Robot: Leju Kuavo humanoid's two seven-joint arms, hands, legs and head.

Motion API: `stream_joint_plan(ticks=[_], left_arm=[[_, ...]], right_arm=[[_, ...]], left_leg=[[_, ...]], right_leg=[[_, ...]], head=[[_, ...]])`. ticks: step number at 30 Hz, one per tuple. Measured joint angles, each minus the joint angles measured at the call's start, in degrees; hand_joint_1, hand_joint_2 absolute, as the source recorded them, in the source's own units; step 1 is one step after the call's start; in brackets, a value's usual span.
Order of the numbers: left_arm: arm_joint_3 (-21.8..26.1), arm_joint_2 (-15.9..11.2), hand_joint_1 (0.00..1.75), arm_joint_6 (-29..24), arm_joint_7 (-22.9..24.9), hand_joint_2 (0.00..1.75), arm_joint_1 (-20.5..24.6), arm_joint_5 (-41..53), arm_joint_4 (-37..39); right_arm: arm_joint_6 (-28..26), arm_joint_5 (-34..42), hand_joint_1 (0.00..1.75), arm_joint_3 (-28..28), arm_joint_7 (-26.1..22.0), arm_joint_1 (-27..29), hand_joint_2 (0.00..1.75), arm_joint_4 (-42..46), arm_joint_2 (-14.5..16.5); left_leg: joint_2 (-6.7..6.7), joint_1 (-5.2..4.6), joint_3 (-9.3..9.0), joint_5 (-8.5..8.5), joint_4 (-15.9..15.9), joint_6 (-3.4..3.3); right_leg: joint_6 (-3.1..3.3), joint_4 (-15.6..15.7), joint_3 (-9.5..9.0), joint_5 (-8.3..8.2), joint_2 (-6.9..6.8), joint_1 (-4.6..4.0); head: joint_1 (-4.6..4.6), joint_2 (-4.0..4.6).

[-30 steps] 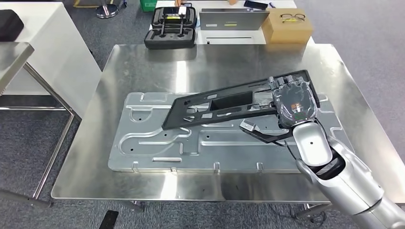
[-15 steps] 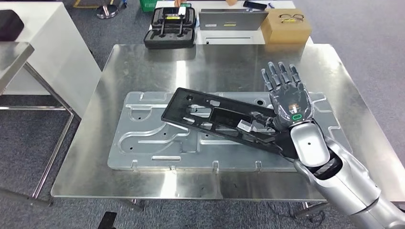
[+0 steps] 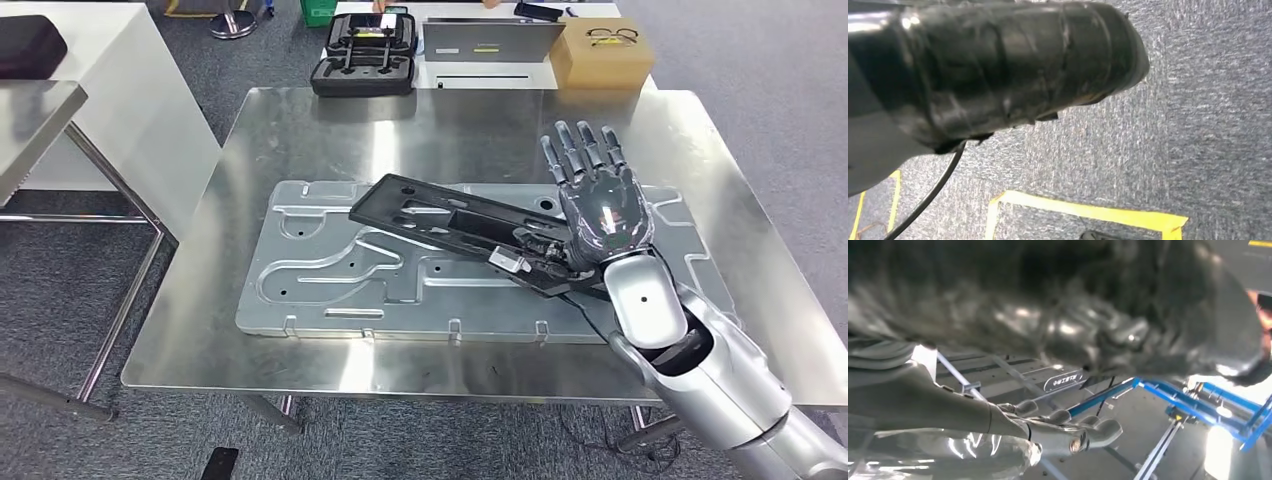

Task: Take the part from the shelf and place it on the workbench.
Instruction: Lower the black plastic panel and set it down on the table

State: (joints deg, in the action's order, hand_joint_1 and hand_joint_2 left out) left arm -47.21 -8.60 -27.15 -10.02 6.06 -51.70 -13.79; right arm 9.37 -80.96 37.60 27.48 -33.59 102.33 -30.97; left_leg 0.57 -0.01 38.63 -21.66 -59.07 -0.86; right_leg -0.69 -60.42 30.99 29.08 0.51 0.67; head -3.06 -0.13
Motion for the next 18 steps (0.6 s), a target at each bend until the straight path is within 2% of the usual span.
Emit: stream_joint_plan(ticks=[2, 3, 4, 6, 7, 8, 9, 11, 12, 15, 16, 18], left_arm=[[0.01, -0.04, 0.00, -0.06, 0.09, 0.00, -0.08, -0.08, 0.00], [0.01, -0.04, 0.00, -0.11, 0.13, 0.00, -0.12, -0.10, 0.00], [0.01, -0.04, 0.00, -0.16, 0.20, 0.00, -0.12, -0.08, 0.00], [-0.01, -0.03, 0.00, -0.24, 0.35, 0.00, -0.07, 0.01, 0.00], [-0.01, -0.03, 0.00, -0.26, 0.42, 0.00, -0.05, 0.04, 0.00], [-0.01, -0.02, 0.00, -0.28, 0.45, 0.00, -0.04, 0.07, 0.00], [-0.01, -0.02, 0.00, -0.28, 0.47, 0.00, -0.04, 0.07, 0.00], [-0.01, -0.01, 0.00, -0.28, 0.49, 0.00, -0.01, 0.07, 0.00], [-0.01, -0.02, 0.00, -0.29, 0.49, 0.00, 0.03, 0.08, 0.00], [-0.01, -0.13, 0.00, -0.41, 0.48, 0.00, 0.31, 0.11, 0.00], [0.00, -0.16, 0.00, -0.47, 0.47, 0.00, 0.38, 0.13, 0.00], [-0.01, -0.14, 0.00, -0.62, 0.48, 0.00, 0.34, 0.15, 0.00]], right_arm=[[-0.09, 0.04, 0.00, 0.06, 0.03, -0.13, 0.00, 0.05, 0.24], [-0.16, 0.09, 0.00, 0.08, 0.03, -0.25, 0.00, 0.08, 0.37], [-0.21, 0.14, 0.00, 0.09, 0.03, -0.38, 0.00, 0.13, 0.46], [-0.28, 0.23, 0.00, 0.14, 0.03, -0.56, 0.00, 0.21, 0.67], [-0.28, 0.28, 0.00, 0.19, 0.02, -0.57, 0.00, 0.22, 0.75], [-0.28, 0.33, 0.00, 0.27, 0.02, -0.57, 0.00, 0.22, 0.86], [-0.28, 0.38, 0.00, 0.34, 0.02, -0.57, 0.00, 0.22, 0.95], [-0.28, 0.44, 0.00, 0.44, 0.02, -0.58, 0.00, 0.22, 1.05], [-0.28, 0.44, 0.00, 0.45, 0.02, -0.62, 0.00, 0.22, 1.07], [-0.29, 0.46, 0.00, 0.46, 0.02, -0.96, 0.00, 0.33, 1.12], [-0.31, 0.46, 0.00, 0.49, 0.02, -1.07, 0.00, 0.36, 1.16], [-0.32, 0.49, 0.00, 0.66, -0.03, -1.16, 0.00, 0.36, 1.25]], left_leg=[[0.07, 0.09, 0.44, 0.15, -0.17, 0.63], [0.04, 0.18, 0.99, -1.08, -1.15, 0.95], [-0.02, 0.31, 1.84, -3.27, -3.27, 1.27], [-0.13, 0.47, 3.85, -8.81, -10.11, 1.82], [-0.14, 0.51, 4.52, -10.57, -13.48, 1.96], [-0.14, 0.52, 4.51, -11.10, -15.61, 1.97], [-0.14, 0.51, 3.62, -10.53, -16.06, 1.84], [-0.14, 0.47, 1.10, -8.42, -14.09, 1.47], [-0.13, 0.33, -1.38, -7.57, -11.05, 1.06], [-0.14, -0.32, -8.65, -8.27, -0.50, -0.22], [-0.14, -0.54, -9.31, -8.61, 1.06, -0.43], [-0.24, -0.69, -9.12, -7.43, 2.12, -0.80]], right_leg=[[0.93, 0.24, 0.73, -0.70, -0.11, 0.14], [1.47, 0.34, 1.19, -1.21, -0.20, 0.22], [1.92, 0.44, 1.78, -1.79, -0.30, 0.31], [2.35, 0.39, 3.11, -2.89, -0.38, 0.22], [2.37, 0.37, 3.86, -3.44, -0.42, 0.12], [2.38, 0.35, 4.62, -3.99, -0.45, 0.01], [2.39, 0.33, 5.40, -4.55, -0.47, -0.12], [2.37, 0.32, 6.48, -5.36, -0.48, -0.33], [2.36, 0.32, 6.92, -5.76, -0.48, -0.45], [1.87, 0.50, 7.76, -7.08, -0.57, -0.57], [1.52, 0.71, 7.82, -7.57, -0.61, -0.44], [0.78, 1.13, 7.85, -8.36, -0.62, -0.14]], head=[[-0.01, 0.00], [-0.03, 0.00], [-0.12, 0.00], [-0.27, 0.00], [-0.30, 0.00], [-0.28, 0.00], [-0.31, 0.00], [-0.31, 0.00], [-0.31, 0.00], [-0.21, 0.00], [-0.28, 0.00], [-0.46, 0.00]])
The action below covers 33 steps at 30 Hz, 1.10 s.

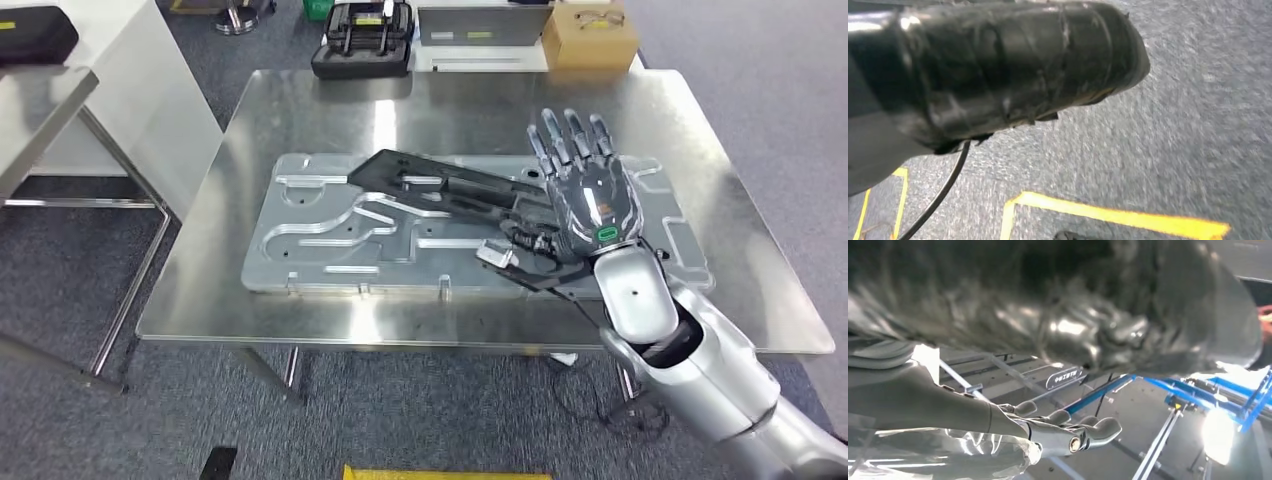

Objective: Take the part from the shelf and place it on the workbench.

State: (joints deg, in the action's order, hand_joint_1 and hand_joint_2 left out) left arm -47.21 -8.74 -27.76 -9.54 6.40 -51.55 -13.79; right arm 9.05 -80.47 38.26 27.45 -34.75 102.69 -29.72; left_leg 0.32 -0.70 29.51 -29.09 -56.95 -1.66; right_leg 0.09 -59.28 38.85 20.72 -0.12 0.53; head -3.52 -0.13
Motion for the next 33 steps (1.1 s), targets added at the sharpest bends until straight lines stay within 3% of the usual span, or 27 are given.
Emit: stream_joint_plan(ticks=[2, 5, 6, 8, 9, 10, 12, 13, 15, 16, 18, 20, 21, 22, 23, 24, 25, 27, 28, 29, 31, 32, 33], left_arm=[[0.01, 0.04, 0.00, -0.08, 0.01, 0.00, -0.10, 0.01, 0.01], [0.01, 0.15, 0.00, -0.08, -0.09, 0.00, -0.09, 0.00, 0.01], [0.01, 0.19, 0.00, -0.08, -0.11, 0.00, -0.10, -0.02, 0.00], [0.01, 0.27, 0.00, -0.08, -0.14, 0.00, -0.18, -0.03, 0.00], [0.01, 0.32, 0.00, -0.08, -0.17, 0.00, -0.20, -0.03, 0.00], [0.02, 0.35, 0.00, -0.10, -0.21, 0.00, -0.20, -0.02, 0.00], [0.01, 0.40, 0.00, -0.21, -0.31, 0.00, -0.23, 0.02, 0.00], [0.01, 0.42, 0.00, -0.29, -0.37, 0.00, -0.24, 0.02, 0.00], [0.00, 0.43, 0.00, -0.39, -0.48, 0.00, -0.32, -0.01, 0.01], [0.00, 0.43, 0.00, -0.41, -0.52, 0.00, -0.35, -0.03, 0.01], [0.00, 0.45, 0.00, -0.43, -0.66, 0.00, -0.39, -0.08, 0.02], [0.00, 0.51, 0.00, -0.43, -0.90, 0.00, -0.36, -0.09, 0.02], [0.00, 0.54, 0.00, -0.43, -1.01, 0.00, -0.35, -0.10, 0.02], [0.00, 0.56, 0.00, -0.43, -1.09, 0.00, -0.34, -0.10, 0.02], [0.00, 0.60, 0.00, -0.43, -1.16, 0.00, -0.32, -0.10, 0.02], [0.00, 0.62, 0.00, -0.43, -1.22, 0.00, -0.29, -0.10, 0.02], [0.00, 0.62, 0.00, -0.43, -1.28, 0.00, -0.21, -0.12, 0.02], [0.01, 0.60, 0.00, -0.44, -1.46, 0.00, 0.02, -0.20, 0.02], [0.02, 0.59, 0.00, -0.45, -1.57, 0.00, 0.10, -0.23, 0.02], [0.02, 0.60, 0.00, -0.46, -1.68, 0.00, 0.13, -0.25, 0.02], [0.02, 0.62, 0.00, -0.48, -1.82, 0.00, 0.06, -0.31, 0.02], [0.03, 0.63, 0.00, -0.49, -1.85, 0.00, 0.03, -0.36, 0.02], [0.03, 0.65, 0.00, -0.49, -1.88, 0.00, -0.01, -0.40, 0.02]], right_arm=[[-0.01, 0.05, 0.00, 0.32, -0.07, -0.12, 0.00, -0.03, 0.07], [-0.01, 0.22, 0.00, 0.72, -0.16, -0.44, 0.00, -0.10, 0.12], [-0.01, 0.28, 0.00, 0.79, -0.20, -0.45, 0.00, -0.11, 0.14], [-0.01, 0.35, 0.00, 0.87, -0.23, -0.41, 0.00, -0.13, 0.15], [-0.02, 0.37, 0.00, 0.89, -0.23, -0.44, 0.00, -0.14, 0.15], [-0.05, 0.42, 0.00, 0.90, -0.23, -0.48, 0.00, -0.14, 0.15], [-0.20, 0.61, 0.00, 0.91, -0.24, -0.51, 0.00, -0.10, 0.17], [-0.27, 0.74, 0.00, 0.92, -0.24, -0.49, 0.00, -0.09, 0.19], [-0.39, 0.93, 0.00, 1.00, -0.25, -0.43, 0.00, -0.08, 0.20], [-0.44, 1.02, 0.00, 1.05, -0.25, -0.43, 0.00, -0.08, 0.22], [-0.58, 1.26, 0.00, 1.11, -0.26, -0.45, 0.00, -0.08, 0.25], [-0.71, 1.66, 0.00, 1.15, -0.26, -0.44, 0.00, -0.08, 0.29], [-0.75, 1.86, 0.00, 1.18, -0.26, -0.41, 0.00, -0.08, 0.31], [-0.78, 2.01, 0.00, 1.21, -0.26, -0.39, 0.00, -0.08, 0.32], [-0.80, 2.11, 0.00, 1.24, -0.26, -0.38, 0.00, -0.08, 0.32], [-0.81, 2.15, 0.00, 1.25, -0.26, -0.38, 0.00, -0.08, 0.32], [-0.83, 2.16, 0.00, 1.26, -0.26, -0.42, 0.00, -0.06, 0.32], [-0.90, 2.16, 0.00, 1.25, -0.28, -0.51, 0.00, -0.02, 0.33], [-0.93, 2.17, 0.00, 1.25, -0.30, -0.55, 0.00, -0.01, 0.33], [-0.95, 2.19, 0.00, 1.26, -0.32, -0.57, 0.00, 0.00, 0.35], [-0.95, 2.36, 0.00, 1.29, -0.34, -0.44, 0.00, -0.02, 0.37], [-0.95, 2.59, 0.00, 1.30, -0.34, -0.35, 0.00, -0.04, 0.38], [-0.96, 2.95, 0.00, 1.28, -0.31, -0.27, 0.00, -0.06, 0.37]], left_leg=[[-0.23, 0.25, 0.27, 1.56, 1.11, -0.44], [-0.40, 0.41, 2.33, 3.62, 1.35, -0.98], [-0.41, 0.44, 3.29, 4.21, 1.15, -1.00], [-0.41, 0.62, 5.23, 5.09, 0.45, -0.75], [-0.41, 0.78, 6.22, 5.40, -0.15, -0.53], [-0.38, 0.89, 7.25, 5.64, -0.84, -0.24], [-0.32, 0.92, 8.72, 6.13, -2.11, 0.44], [-0.26, 0.84, 9.13, 6.48, -2.42, 0.81], [-0.17, 0.88, 9.48, 7.08, -2.59, 1.50], [-0.16, 0.97, 9.83, 6.58, -2.97, 1.82], [-0.18, 1.21, 11.12, 2.68, -6.30, 2.44], [-0.21, 1.31, 12.90, -2.64, -13.01, 2.88], [-0.21, 1.33, 13.37, -4.05, -16.13, 2.96], [-0.21, 1.33, 13.19, -4.19, -18.02, 2.91], [-0.20, 1.30, 12.09, -3.22, -18.14, 2.72], [-0.18, 1.24, 10.04, -1.72, -16.35, 2.36], [-0.15, 1.07, 7.14, -0.65, -13.08, 1.83], [-0.11, 0.54, 1.26, -1.01, -5.15, 0.85], [-0.08, 0.23, -0.31, -1.41, -2.46, 0.54], [-0.07, -0.06, -0.87, -1.51, -0.89, 0.33], [-0.22, -0.18, -0.35, 0.28, 0.46, -0.12], [-0.39, -0.08, -0.13, 1.22, 1.22, -0.49], [-0.57, 0.11, 0.26, 2.26, 1.85, -0.80]], right_leg=[[-0.60, -1.11, 0.56, 1.87, 0.06, 0.01], [-1.14, -9.95, 2.49, 9.81, 0.08, 0.16], [-1.32, -13.00, 2.72, 11.18, 0.07, 0.29], [-1.75, -13.86, 0.82, 9.61, 0.06, 0.65], [-1.99, -11.55, -1.39, 8.14, 0.05, 0.87], [-2.24, -8.20, -3.96, 7.70, 0.07, 0.95], [-1.99, -2.67, -7.43, 8.40, 0.26, 0.80], [-1.63, -1.58, -7.82, 9.06, 0.37, 0.62], [-0.58, -1.48, -7.21, 8.52, 0.37, 0.58], [-0.07, -1.50, -6.85, 8.06, 0.29, 0.63], [0.84, -1.37, -5.81, 6.92, 0.09, 0.72], [1.25, -1.40, -4.33, 5.72, 0.05, 0.56], [1.30, -1.42, -3.48, 5.08, 0.06, 0.44], [1.33, -1.44, -2.58, 4.42, 0.06, 0.31], [1.33, -1.45, -1.67, 3.74, 0.07, 0.17], [1.32, -1.44, -0.82, 3.07, 0.09, 0.03], [1.30, -1.45, -0.13, 2.43, 0.10, -0.06], [0.96, -1.27, 0.73, 1.26, 0.04, -0.13], [0.69, -0.99, 0.84, 0.64, -0.04, 0.03], [0.31, -0.54, 0.89, -0.06, -0.09, 0.20], [-0.41, 0.39, 0.99, -0.98, -0.05, 0.41], [-0.67, 0.09, 1.27, -0.10, 0.01, 0.37], [-0.85, -1.37, 1.77, 1.97, 0.05, 0.30]], head=[[0.11, 0.00], [0.46, 0.00], [0.46, 0.00], [0.45, 0.00], [0.46, 0.00], [0.49, 0.00], [0.49, 0.00], [0.49, 0.00], [0.53, 0.00], [0.49, 0.00], [0.33, 0.00], [0.21, 0.00], [0.20, 0.00], [0.21, 0.00], [0.20, 0.00], [0.21, 0.00], [0.21, 0.00], [0.26, 0.00], [0.24, 0.00], [0.19, 0.00], [0.08, 0.00], [0.18, 0.00], [0.33, 0.00]])
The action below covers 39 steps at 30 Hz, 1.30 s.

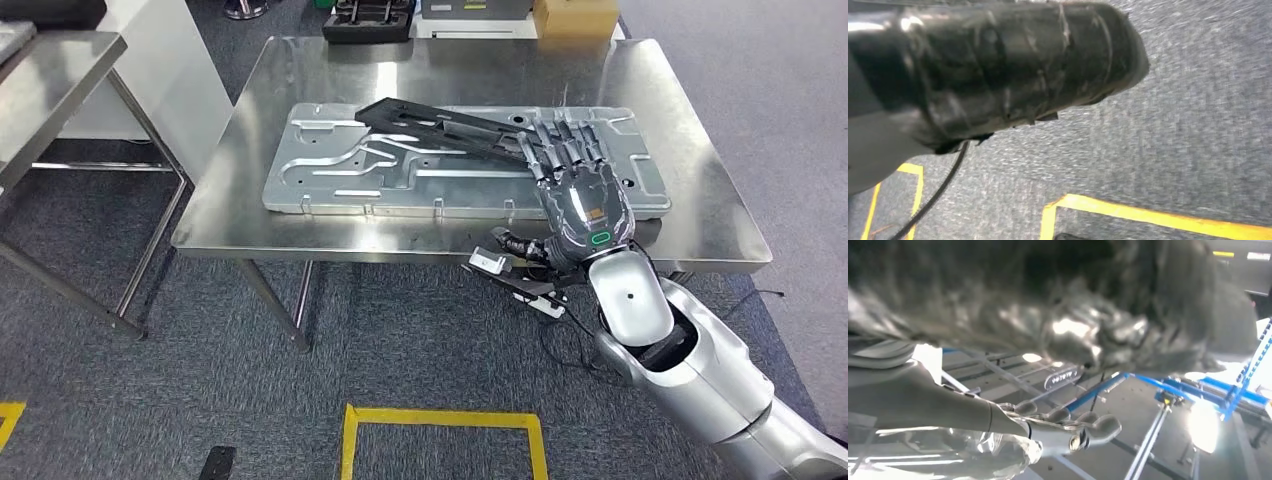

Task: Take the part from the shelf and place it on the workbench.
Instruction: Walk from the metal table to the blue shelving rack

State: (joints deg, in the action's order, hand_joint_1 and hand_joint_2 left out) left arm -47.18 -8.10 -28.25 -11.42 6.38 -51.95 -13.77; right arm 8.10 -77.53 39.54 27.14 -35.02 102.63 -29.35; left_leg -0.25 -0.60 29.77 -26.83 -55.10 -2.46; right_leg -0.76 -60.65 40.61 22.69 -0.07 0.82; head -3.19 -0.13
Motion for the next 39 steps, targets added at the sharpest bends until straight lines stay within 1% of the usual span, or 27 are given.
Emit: stream_joint_plan(ticks=[2, 3, 4, 5, 6, 7, 9, 11, 13, 14, 15, 18, 19, 20, 21, 23, 25, 27, 29, 30, 33, 34, 35, 36, 37, 38, 39], left_arm=[[0.01, 0.08, 0.00, 0.03, -0.07, 0.00, -0.04, -0.03, 0.00], [0.00, 0.14, 0.00, 0.04, -0.09, 0.00, -0.05, -0.04, 0.00], [0.01, 0.21, 0.00, 0.05, -0.10, 0.00, -0.07, -0.04, 0.00], [0.01, 0.28, 0.00, 0.05, -0.10, 0.00, -0.09, -0.05, 0.00], [0.01, 0.36, 0.00, 0.05, -0.10, 0.00, -0.11, -0.05, 0.00], [0.01, 0.40, 0.00, 0.05, -0.10, 0.00, -0.12, -0.05, 0.00], [0.01, 0.45, 0.00, 0.04, -0.11, 0.00, -0.16, -0.07, 0.00], [0.02, 0.46, 0.00, -0.02, -0.15, 0.87, -0.24, -0.15, 0.00], [0.03, 0.44, 0.00, -0.10, -0.18, 1.75, -0.36, -0.25, 0.02], [0.04, 0.43, 0.00, -0.11, -0.19, 1.75, -0.42, -0.29, 0.03], [0.04, 0.42, 0.00, -0.13, -0.19, 1.75, -0.48, -0.32, 0.04], [0.05, 0.46, 0.00, -0.20, -0.19, 1.75, -0.52, -0.40, 0.05], [0.06, 0.48, 0.00, -0.26, -0.20, 1.75, -0.51, -0.48, 0.05], [0.06, 0.51, 0.00, -0.34, -0.22, 1.75, -0.50, -0.56, 0.04], [0.06, 0.54, 0.00, -0.43, -0.25, 1.75, -0.50, -0.64, 0.04], [0.06, 0.46, 0.00, -0.57, -0.34, 1.75, -0.43, -0.75, 0.05], [0.07, 0.33, 0.00, -0.66, -0.43, 1.75, -0.29, -0.79, 0.06], [0.14, 0.27, 0.00, -0.75, -0.48, 1.75, -0.19, -0.82, 0.07], [0.27, 0.30, 0.00, -0.87, -0.42, 1.75, -0.18, -0.86, 0.08], [0.32, 0.32, 0.00, -0.91, -0.35, 1.75, -0.18, -0.87, 0.09], [0.34, 0.44, 0.00, -0.93, -0.18, 1.75, -0.19, -0.86, 0.09], [0.34, 0.51, 0.00, -0.93, -0.16, 1.75, -0.20, -0.86, 0.09], [0.34, 0.61, 0.00, -0.93, -0.18, 1.75, -0.20, -0.86, 0.09], [0.34, 0.69, 0.00, -0.93, -0.20, 1.75, -0.20, -0.87, 0.09], [0.34, 0.78, 0.00, -0.95, -0.24, 1.75, -0.20, -0.87, 0.09], [0.34, 0.81, 0.00, -0.97, -0.27, 1.75, -0.20, -0.88, 0.09], [0.35, 0.76, 0.00, -1.02, -0.31, 1.75, -0.21, -0.88, 0.10]], right_arm=[[-0.01, 0.80, 0.00, -0.06, 0.11, 0.06, 0.00, -0.02, -0.03], [0.00, 1.15, 0.00, -0.10, 0.18, 0.08, 0.00, -0.02, -0.07], [0.01, 1.39, 0.00, -0.13, 0.22, 0.10, 0.00, -0.02, -0.11], [0.01, 1.58, 0.00, -0.17, 0.26, 0.10, 0.00, -0.02, -0.15], [0.01, 1.70, 0.00, -0.22, 0.27, 0.08, 0.00, -0.01, -0.17], [0.01, 1.81, 0.00, -0.29, 0.32, 0.04, 0.00, 0.00, -0.18], [0.07, 2.56, 0.00, -0.51, 0.64, -0.14, 0.00, 0.08, -0.19], [0.38, 4.51, 0.00, -0.78, 1.16, -0.33, 0.00, 0.18, -0.26], [0.73, 6.52, 0.00, -0.98, 1.74, -0.42, 0.00, 0.23, -0.51], [0.80, 7.13, 0.00, -1.07, 2.02, -0.45, 0.00, 0.26, -0.69], [0.78, 7.47, 0.00, -1.20, 2.29, -0.43, 0.00, 0.32, -0.91], [0.66, 8.00, 0.00, -1.66, 2.92, -0.16, 0.00, 0.57, -1.66], [0.60, 8.16, 0.00, -1.81, 3.12, 0.05, 0.00, 0.62, -1.93], [0.49, 8.33, 0.00, -1.96, 3.32, 0.28, 0.00, 0.67, -2.18], [0.36, 8.49, 0.00, -2.12, 3.52, 0.50, 0.00, 0.73, -2.47], [0.09, 8.72, 0.00, -2.53, 3.93, 0.72, 0.00, 1.02, -3.10], [-0.04, 8.83, 0.00, -3.07, 4.17, 0.78, 0.00, 1.40, -3.76], [-0.10, 8.98, 0.00, -3.43, 4.28, 0.97, 0.00, 1.64, -4.26], [-0.20, 9.45, 0.00, -3.61, 4.63, 1.38, 0.00, 1.87, -4.82], [-0.28, 9.91, 0.00, -3.78, 4.95, 1.60, 0.00, 1.98, -5.20], [-0.68, 11.85, 0.00, -4.88, 6.18, 2.13, 0.00, 2.29, -6.56], [-0.81, 12.47, 0.00, -5.34, 6.46, 2.36, 0.00, 2.39, -7.05], [-0.93, 13.13, 0.00, -5.82, 6.73, 2.62, 0.00, 2.49, -7.55], [-1.06, 13.87, 0.00, -6.33, 7.07, 2.87, 0.00, 2.57, -8.06], [-1.24, 14.77, 0.00, -6.93, 7.53, 3.10, 0.00, 2.67, -8.57], [-1.52, 15.80, 0.00, -7.69, 8.07, 3.35, 0.00, 2.78, -9.09], [-1.82, 16.81, 0.00, -8.52, 8.51, 3.58, 0.00, 2.92, -9.58]], left_leg=[[-0.17, 0.13, 1.39, 1.52, 0.26, -0.37], [-0.19, 0.14, 2.33, 2.12, 0.04, -0.36], [-0.20, 0.18, 3.31, 2.64, -0.29, -0.30], [-0.22, 0.26, 4.37, 3.13, -0.71, -0.18], [-0.23, 0.39, 5.47, 3.56, -1.23, 0.01], [-0.24, 0.53, 6.55, 3.93, -1.86, 0.26], [-0.21, 0.57, 8.50, 4.52, -3.27, 0.88], [-0.12, 0.46, 9.49, 5.24, -4.05, 1.50], [-0.04, 0.56, 9.92, 5.80, -4.21, 2.12], [-0.02, 0.64, 10.36, 5.04, -4.75, 2.47], [-0.02, 0.74, 10.98, 3.24, -6.24, 2.82], [-0.03, 1.01, 13.42, -4.65, -15.95, 3.55], [-0.02, 1.05, 13.69, -5.72, -18.86, 3.56], [-0.01, 1.04, 13.21, -5.48, -20.21, 3.42], [0.01, 0.95, 11.77, -4.30, -19.61, 3.07], [0.12, 0.50, 6.42, -2.16, -13.25, 1.64], [0.23, -0.08, 1.19, -2.54, -5.56, 0.41], [0.29, -0.63, -0.35, -2.57, -2.18, 0.00], [0.12, -0.54, -0.30, -0.66, -0.37, -0.49], [-0.05, -0.36, -0.19, 0.33, 0.53, -0.89], [-0.36, -0.06, 1.48, 2.09, 1.04, -1.28], [-0.37, 0.02, 2.26, 2.44, 0.70, -1.10], [-0.38, 0.17, 3.15, 2.76, 0.20, -0.90], [-0.39, 0.38, 4.20, 3.05, -0.48, -0.65], [-0.40, 0.66, 5.34, 3.27, -1.34, -0.37], [-0.40, 0.89, 6.55, 3.40, -2.39, -0.04], [-0.37, 0.99, 7.74, 3.49, -3.57, 0.30]], right_leg=[[-0.21, -6.26, 1.37, 5.92, 0.00, 0.05], [-0.37, -9.94, 1.88, 7.94, 0.00, 0.11], [-0.55, -12.63, 1.86, 8.53, -0.01, 0.19], [-0.75, -13.79, 1.11, 7.87, -0.01, 0.28], [-0.95, -13.03, -0.52, 6.47, -0.02, 0.39], [-1.17, -10.54, -2.99, 5.24, -0.03, 0.55], [-1.31, -3.56, -8.19, 5.80, 0.04, 0.56], [-0.81, 0.25, -10.21, 7.48, 0.20, 0.33], [0.12, 0.42, -9.58, 6.94, 0.22, 0.30], [0.57, 0.38, -9.14, 6.42, 0.18, 0.35], [1.04, 0.43, -8.60, 5.83, 0.12, 0.41], [1.74, 0.43, -6.58, 4.15, 0.08, 0.26], [1.78, 0.40, -5.85, 3.60, 0.08, 0.12], [1.80, 0.35, -5.13, 3.07, 0.09, -0.05], [1.81, 0.32, -4.43, 2.56, 0.12, -0.25], [1.80, 0.33, -3.34, 1.63, 0.19, -0.59], [1.52, 0.58, -2.87, 0.75, 0.13, -0.58], [0.92, 1.32, -2.78, -0.45, 0.04, -0.11], [0.29, 1.84, -2.45, -0.64, 0.17, 0.03], [0.08, 1.03, -2.03, 0.68, 0.27, -0.06], [-0.45, -7.44, 0.00, 8.30, 0.33, 0.01], [-0.74, -10.59, 0.35, 9.64, 0.31, 0.19], [-1.12, -12.59, 0.16, 9.59, 0.30, 0.42], [-1.56, -12.93, -0.80, 8.34, 0.29, 0.70], [-2.06, -11.47, -2.58, 6.62, 0.25, 1.03], [-2.70, -8.53, -4.85, 5.84, 0.21, 1.37], [-3.08, -5.02, -7.26, 6.01, 0.25, 1.43]], head=[[0.27, 0.00], [0.29, 0.00], [0.30, 0.00], [0.29, 0.00], [0.29, 0.00], [0.30, 0.00], [0.28, 0.00], [0.26, 0.00], [0.31, 0.00], [0.28, 0.00], [0.20, 0.00], [-0.06, 0.00], [-0.07, 0.00], [-0.07, 0.00], [-0.07, 0.00], [-0.03, 0.00], [0.01, 0.00], [-0.03, 0.00], [-0.04, 0.00], [0.08, 0.00], [0.49, 0.00], [0.51, 0.00], [0.51, 0.00], [0.51, 0.00], [0.51, 0.00], [0.55, 0.00], [0.66, 0.00]])
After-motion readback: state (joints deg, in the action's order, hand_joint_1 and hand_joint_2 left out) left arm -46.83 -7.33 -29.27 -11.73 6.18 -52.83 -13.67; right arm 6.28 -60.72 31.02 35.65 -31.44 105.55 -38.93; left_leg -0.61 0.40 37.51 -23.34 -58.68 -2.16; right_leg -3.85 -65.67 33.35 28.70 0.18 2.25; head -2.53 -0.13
